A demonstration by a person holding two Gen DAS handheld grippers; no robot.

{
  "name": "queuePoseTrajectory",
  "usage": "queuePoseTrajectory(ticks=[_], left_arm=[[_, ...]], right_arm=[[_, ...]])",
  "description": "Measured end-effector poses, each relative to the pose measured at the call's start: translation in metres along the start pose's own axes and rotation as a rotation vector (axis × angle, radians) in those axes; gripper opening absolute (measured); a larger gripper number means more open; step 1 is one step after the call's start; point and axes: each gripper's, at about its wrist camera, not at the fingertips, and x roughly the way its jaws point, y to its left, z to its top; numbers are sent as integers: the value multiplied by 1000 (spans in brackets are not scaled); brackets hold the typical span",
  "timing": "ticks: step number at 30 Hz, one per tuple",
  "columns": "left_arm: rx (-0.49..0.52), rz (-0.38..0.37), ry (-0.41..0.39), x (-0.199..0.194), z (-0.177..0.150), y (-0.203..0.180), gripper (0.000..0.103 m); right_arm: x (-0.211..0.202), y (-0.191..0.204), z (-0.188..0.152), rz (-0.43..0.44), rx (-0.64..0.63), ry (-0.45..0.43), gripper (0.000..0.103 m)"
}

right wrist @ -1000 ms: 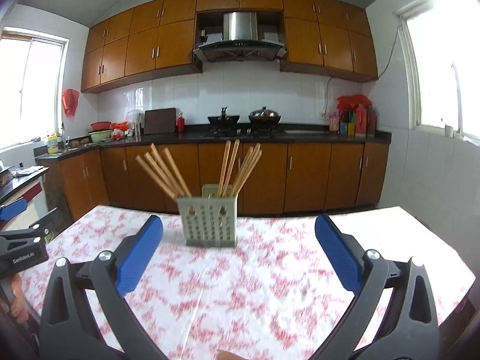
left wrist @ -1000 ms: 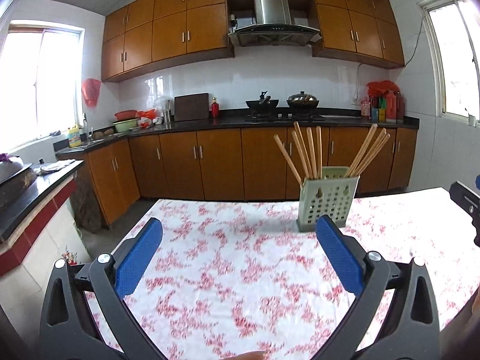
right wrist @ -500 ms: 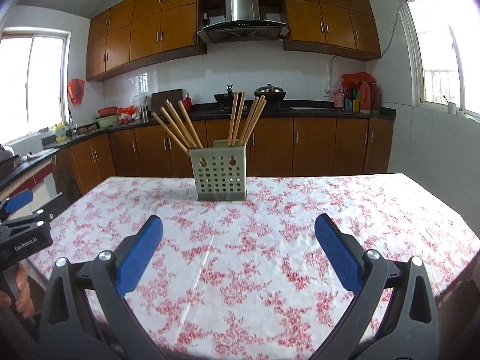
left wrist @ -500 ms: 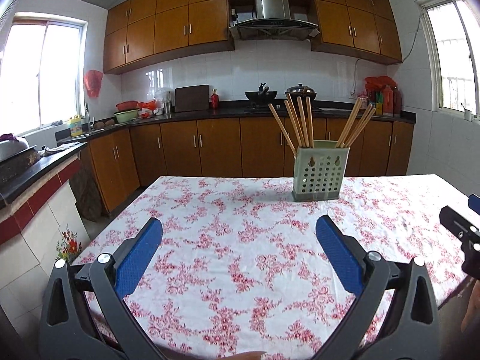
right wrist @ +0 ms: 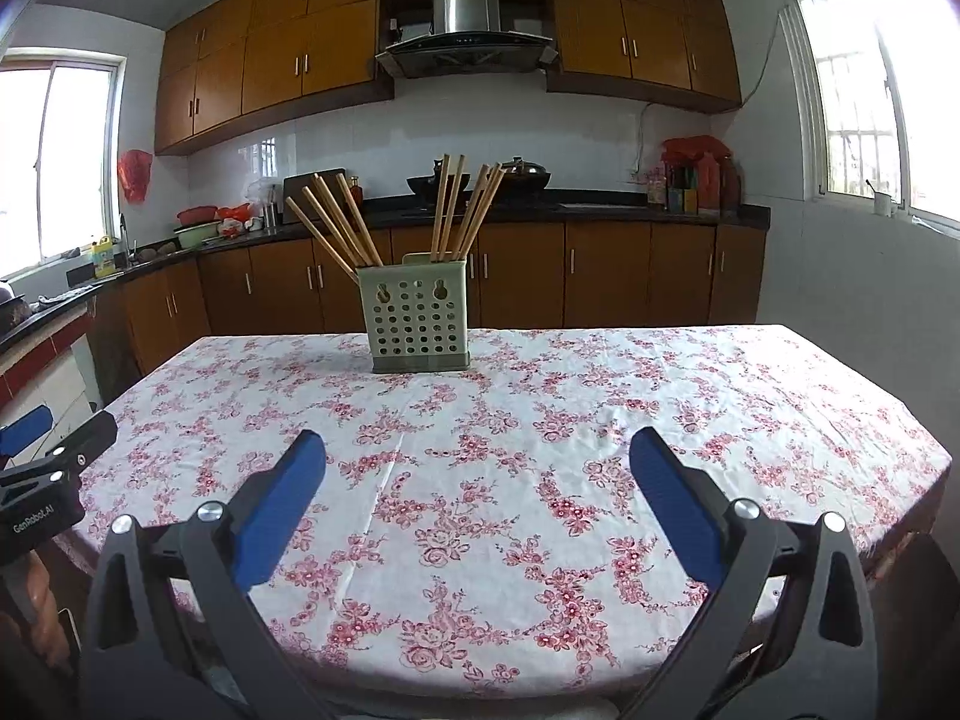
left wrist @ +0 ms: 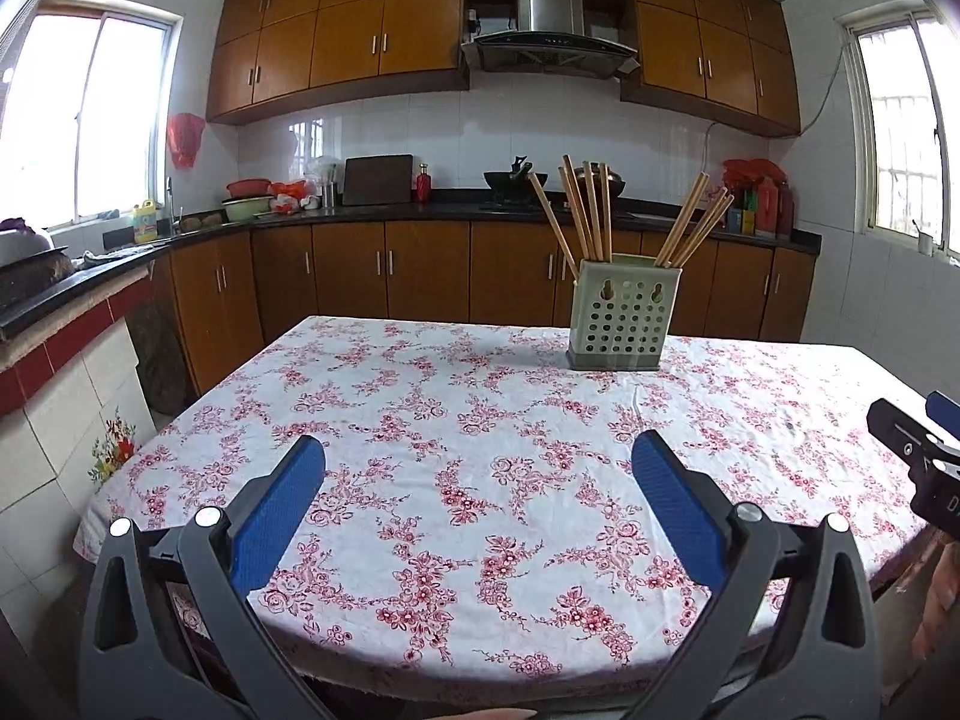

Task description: Organize utensils

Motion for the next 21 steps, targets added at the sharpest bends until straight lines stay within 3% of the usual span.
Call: queuePoseTrajectory(ticks=[21], left_arm=[[-16, -10, 9, -5, -4, 1, 101]], right_arm=[[-7, -3, -6, 0, 2, -11, 99]])
